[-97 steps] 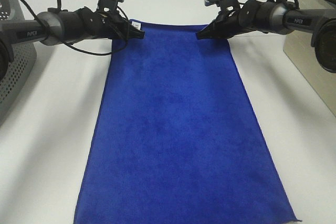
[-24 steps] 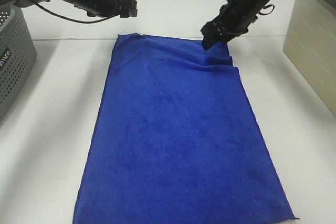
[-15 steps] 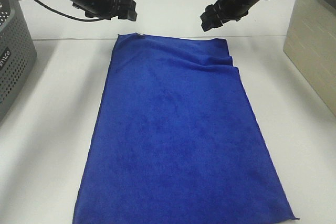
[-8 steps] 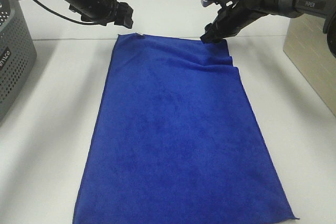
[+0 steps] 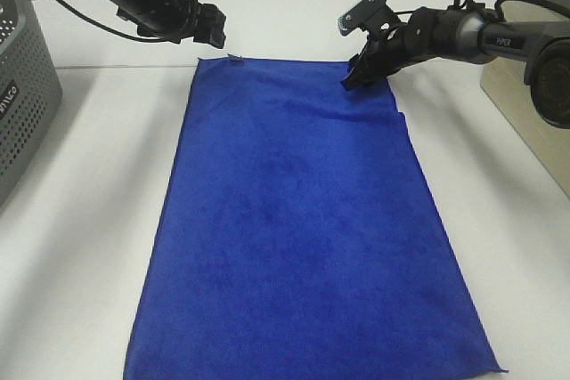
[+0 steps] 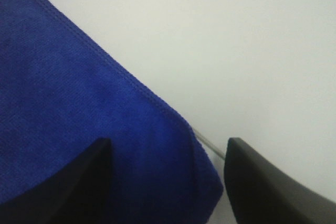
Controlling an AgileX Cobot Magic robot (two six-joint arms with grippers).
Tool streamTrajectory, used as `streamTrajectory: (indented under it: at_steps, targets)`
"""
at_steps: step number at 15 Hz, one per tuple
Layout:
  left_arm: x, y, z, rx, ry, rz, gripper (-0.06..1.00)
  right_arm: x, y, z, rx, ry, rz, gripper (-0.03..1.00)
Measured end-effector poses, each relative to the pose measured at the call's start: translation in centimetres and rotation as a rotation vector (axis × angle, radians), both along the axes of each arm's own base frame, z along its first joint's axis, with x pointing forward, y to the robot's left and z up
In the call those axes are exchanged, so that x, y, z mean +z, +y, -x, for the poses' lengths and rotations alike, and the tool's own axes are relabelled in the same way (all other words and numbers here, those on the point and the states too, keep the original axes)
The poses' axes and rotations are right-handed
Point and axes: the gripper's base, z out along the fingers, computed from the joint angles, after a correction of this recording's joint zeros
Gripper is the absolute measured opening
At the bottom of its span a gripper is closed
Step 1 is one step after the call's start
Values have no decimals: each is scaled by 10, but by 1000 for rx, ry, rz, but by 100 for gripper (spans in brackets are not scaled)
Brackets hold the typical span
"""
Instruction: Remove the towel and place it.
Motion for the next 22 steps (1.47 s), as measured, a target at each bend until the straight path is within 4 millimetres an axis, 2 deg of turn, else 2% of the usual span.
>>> streamTrajectory:
  at_steps: [2,5,8,12,13,15,16,19,22]
  targets:
    - [0,0,0,0,0,0,72,1,-1,-3,18,-63,40,60]
    - [0,0,0,-1,-1,-6,72,2,-1,-1,24,-22,44,60]
    - [0,0,0,-1,-1,-6,72,26,0,5,23,68,14,58]
    - [9,0,2,-5,-4,-4,72,94,2,8,19,3,-36,57]
    - [12,0,4,-15,16,-6,72,108,3,14,25,40,-58,57]
    - [26,2,12,-33,57,-29,72,141,6,33,36,182,-135,57]
    - [30,3,14,-31,65,-41,72,149,7,40,38,233,-153,57]
    - [65,15,33,31,161,-127,72,200,6,81,1,487,-225,57]
    - [97,32,53,137,250,-225,72,255,-2,114,-125,541,-278,61]
